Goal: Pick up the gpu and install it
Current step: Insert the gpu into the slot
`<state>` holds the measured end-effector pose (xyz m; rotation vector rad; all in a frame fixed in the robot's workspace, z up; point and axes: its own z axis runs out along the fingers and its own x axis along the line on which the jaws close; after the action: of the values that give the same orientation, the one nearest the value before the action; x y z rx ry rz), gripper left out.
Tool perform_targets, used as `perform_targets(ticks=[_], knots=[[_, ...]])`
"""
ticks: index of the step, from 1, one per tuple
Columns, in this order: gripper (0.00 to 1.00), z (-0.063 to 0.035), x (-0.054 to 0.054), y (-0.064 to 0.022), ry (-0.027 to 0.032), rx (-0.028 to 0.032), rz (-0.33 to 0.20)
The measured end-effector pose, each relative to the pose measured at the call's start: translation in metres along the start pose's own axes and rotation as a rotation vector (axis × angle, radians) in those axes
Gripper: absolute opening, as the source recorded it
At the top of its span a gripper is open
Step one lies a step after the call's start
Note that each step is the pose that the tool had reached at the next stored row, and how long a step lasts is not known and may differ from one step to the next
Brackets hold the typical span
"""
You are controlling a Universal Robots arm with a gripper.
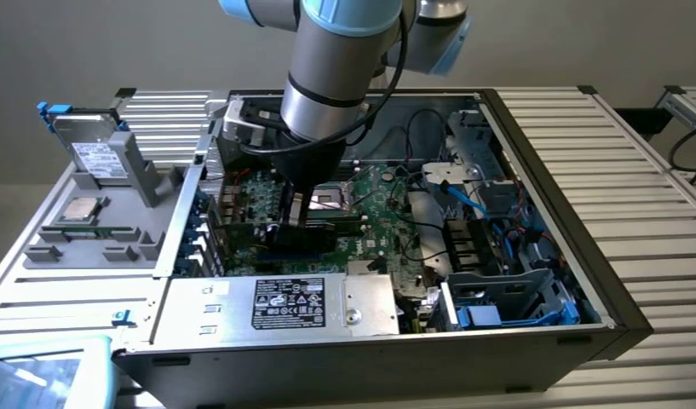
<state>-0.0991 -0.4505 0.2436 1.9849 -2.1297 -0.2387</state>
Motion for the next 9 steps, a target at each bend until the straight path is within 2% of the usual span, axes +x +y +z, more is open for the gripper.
perform_targets(ticks=[5,9], knots=[[0.27,-0.0018,0.0000,0.0005,-0.0008,0.0004,0.000],[0.27,-0.0073,0.0003,0.0019,-0.0003,0.0001,0.000]])
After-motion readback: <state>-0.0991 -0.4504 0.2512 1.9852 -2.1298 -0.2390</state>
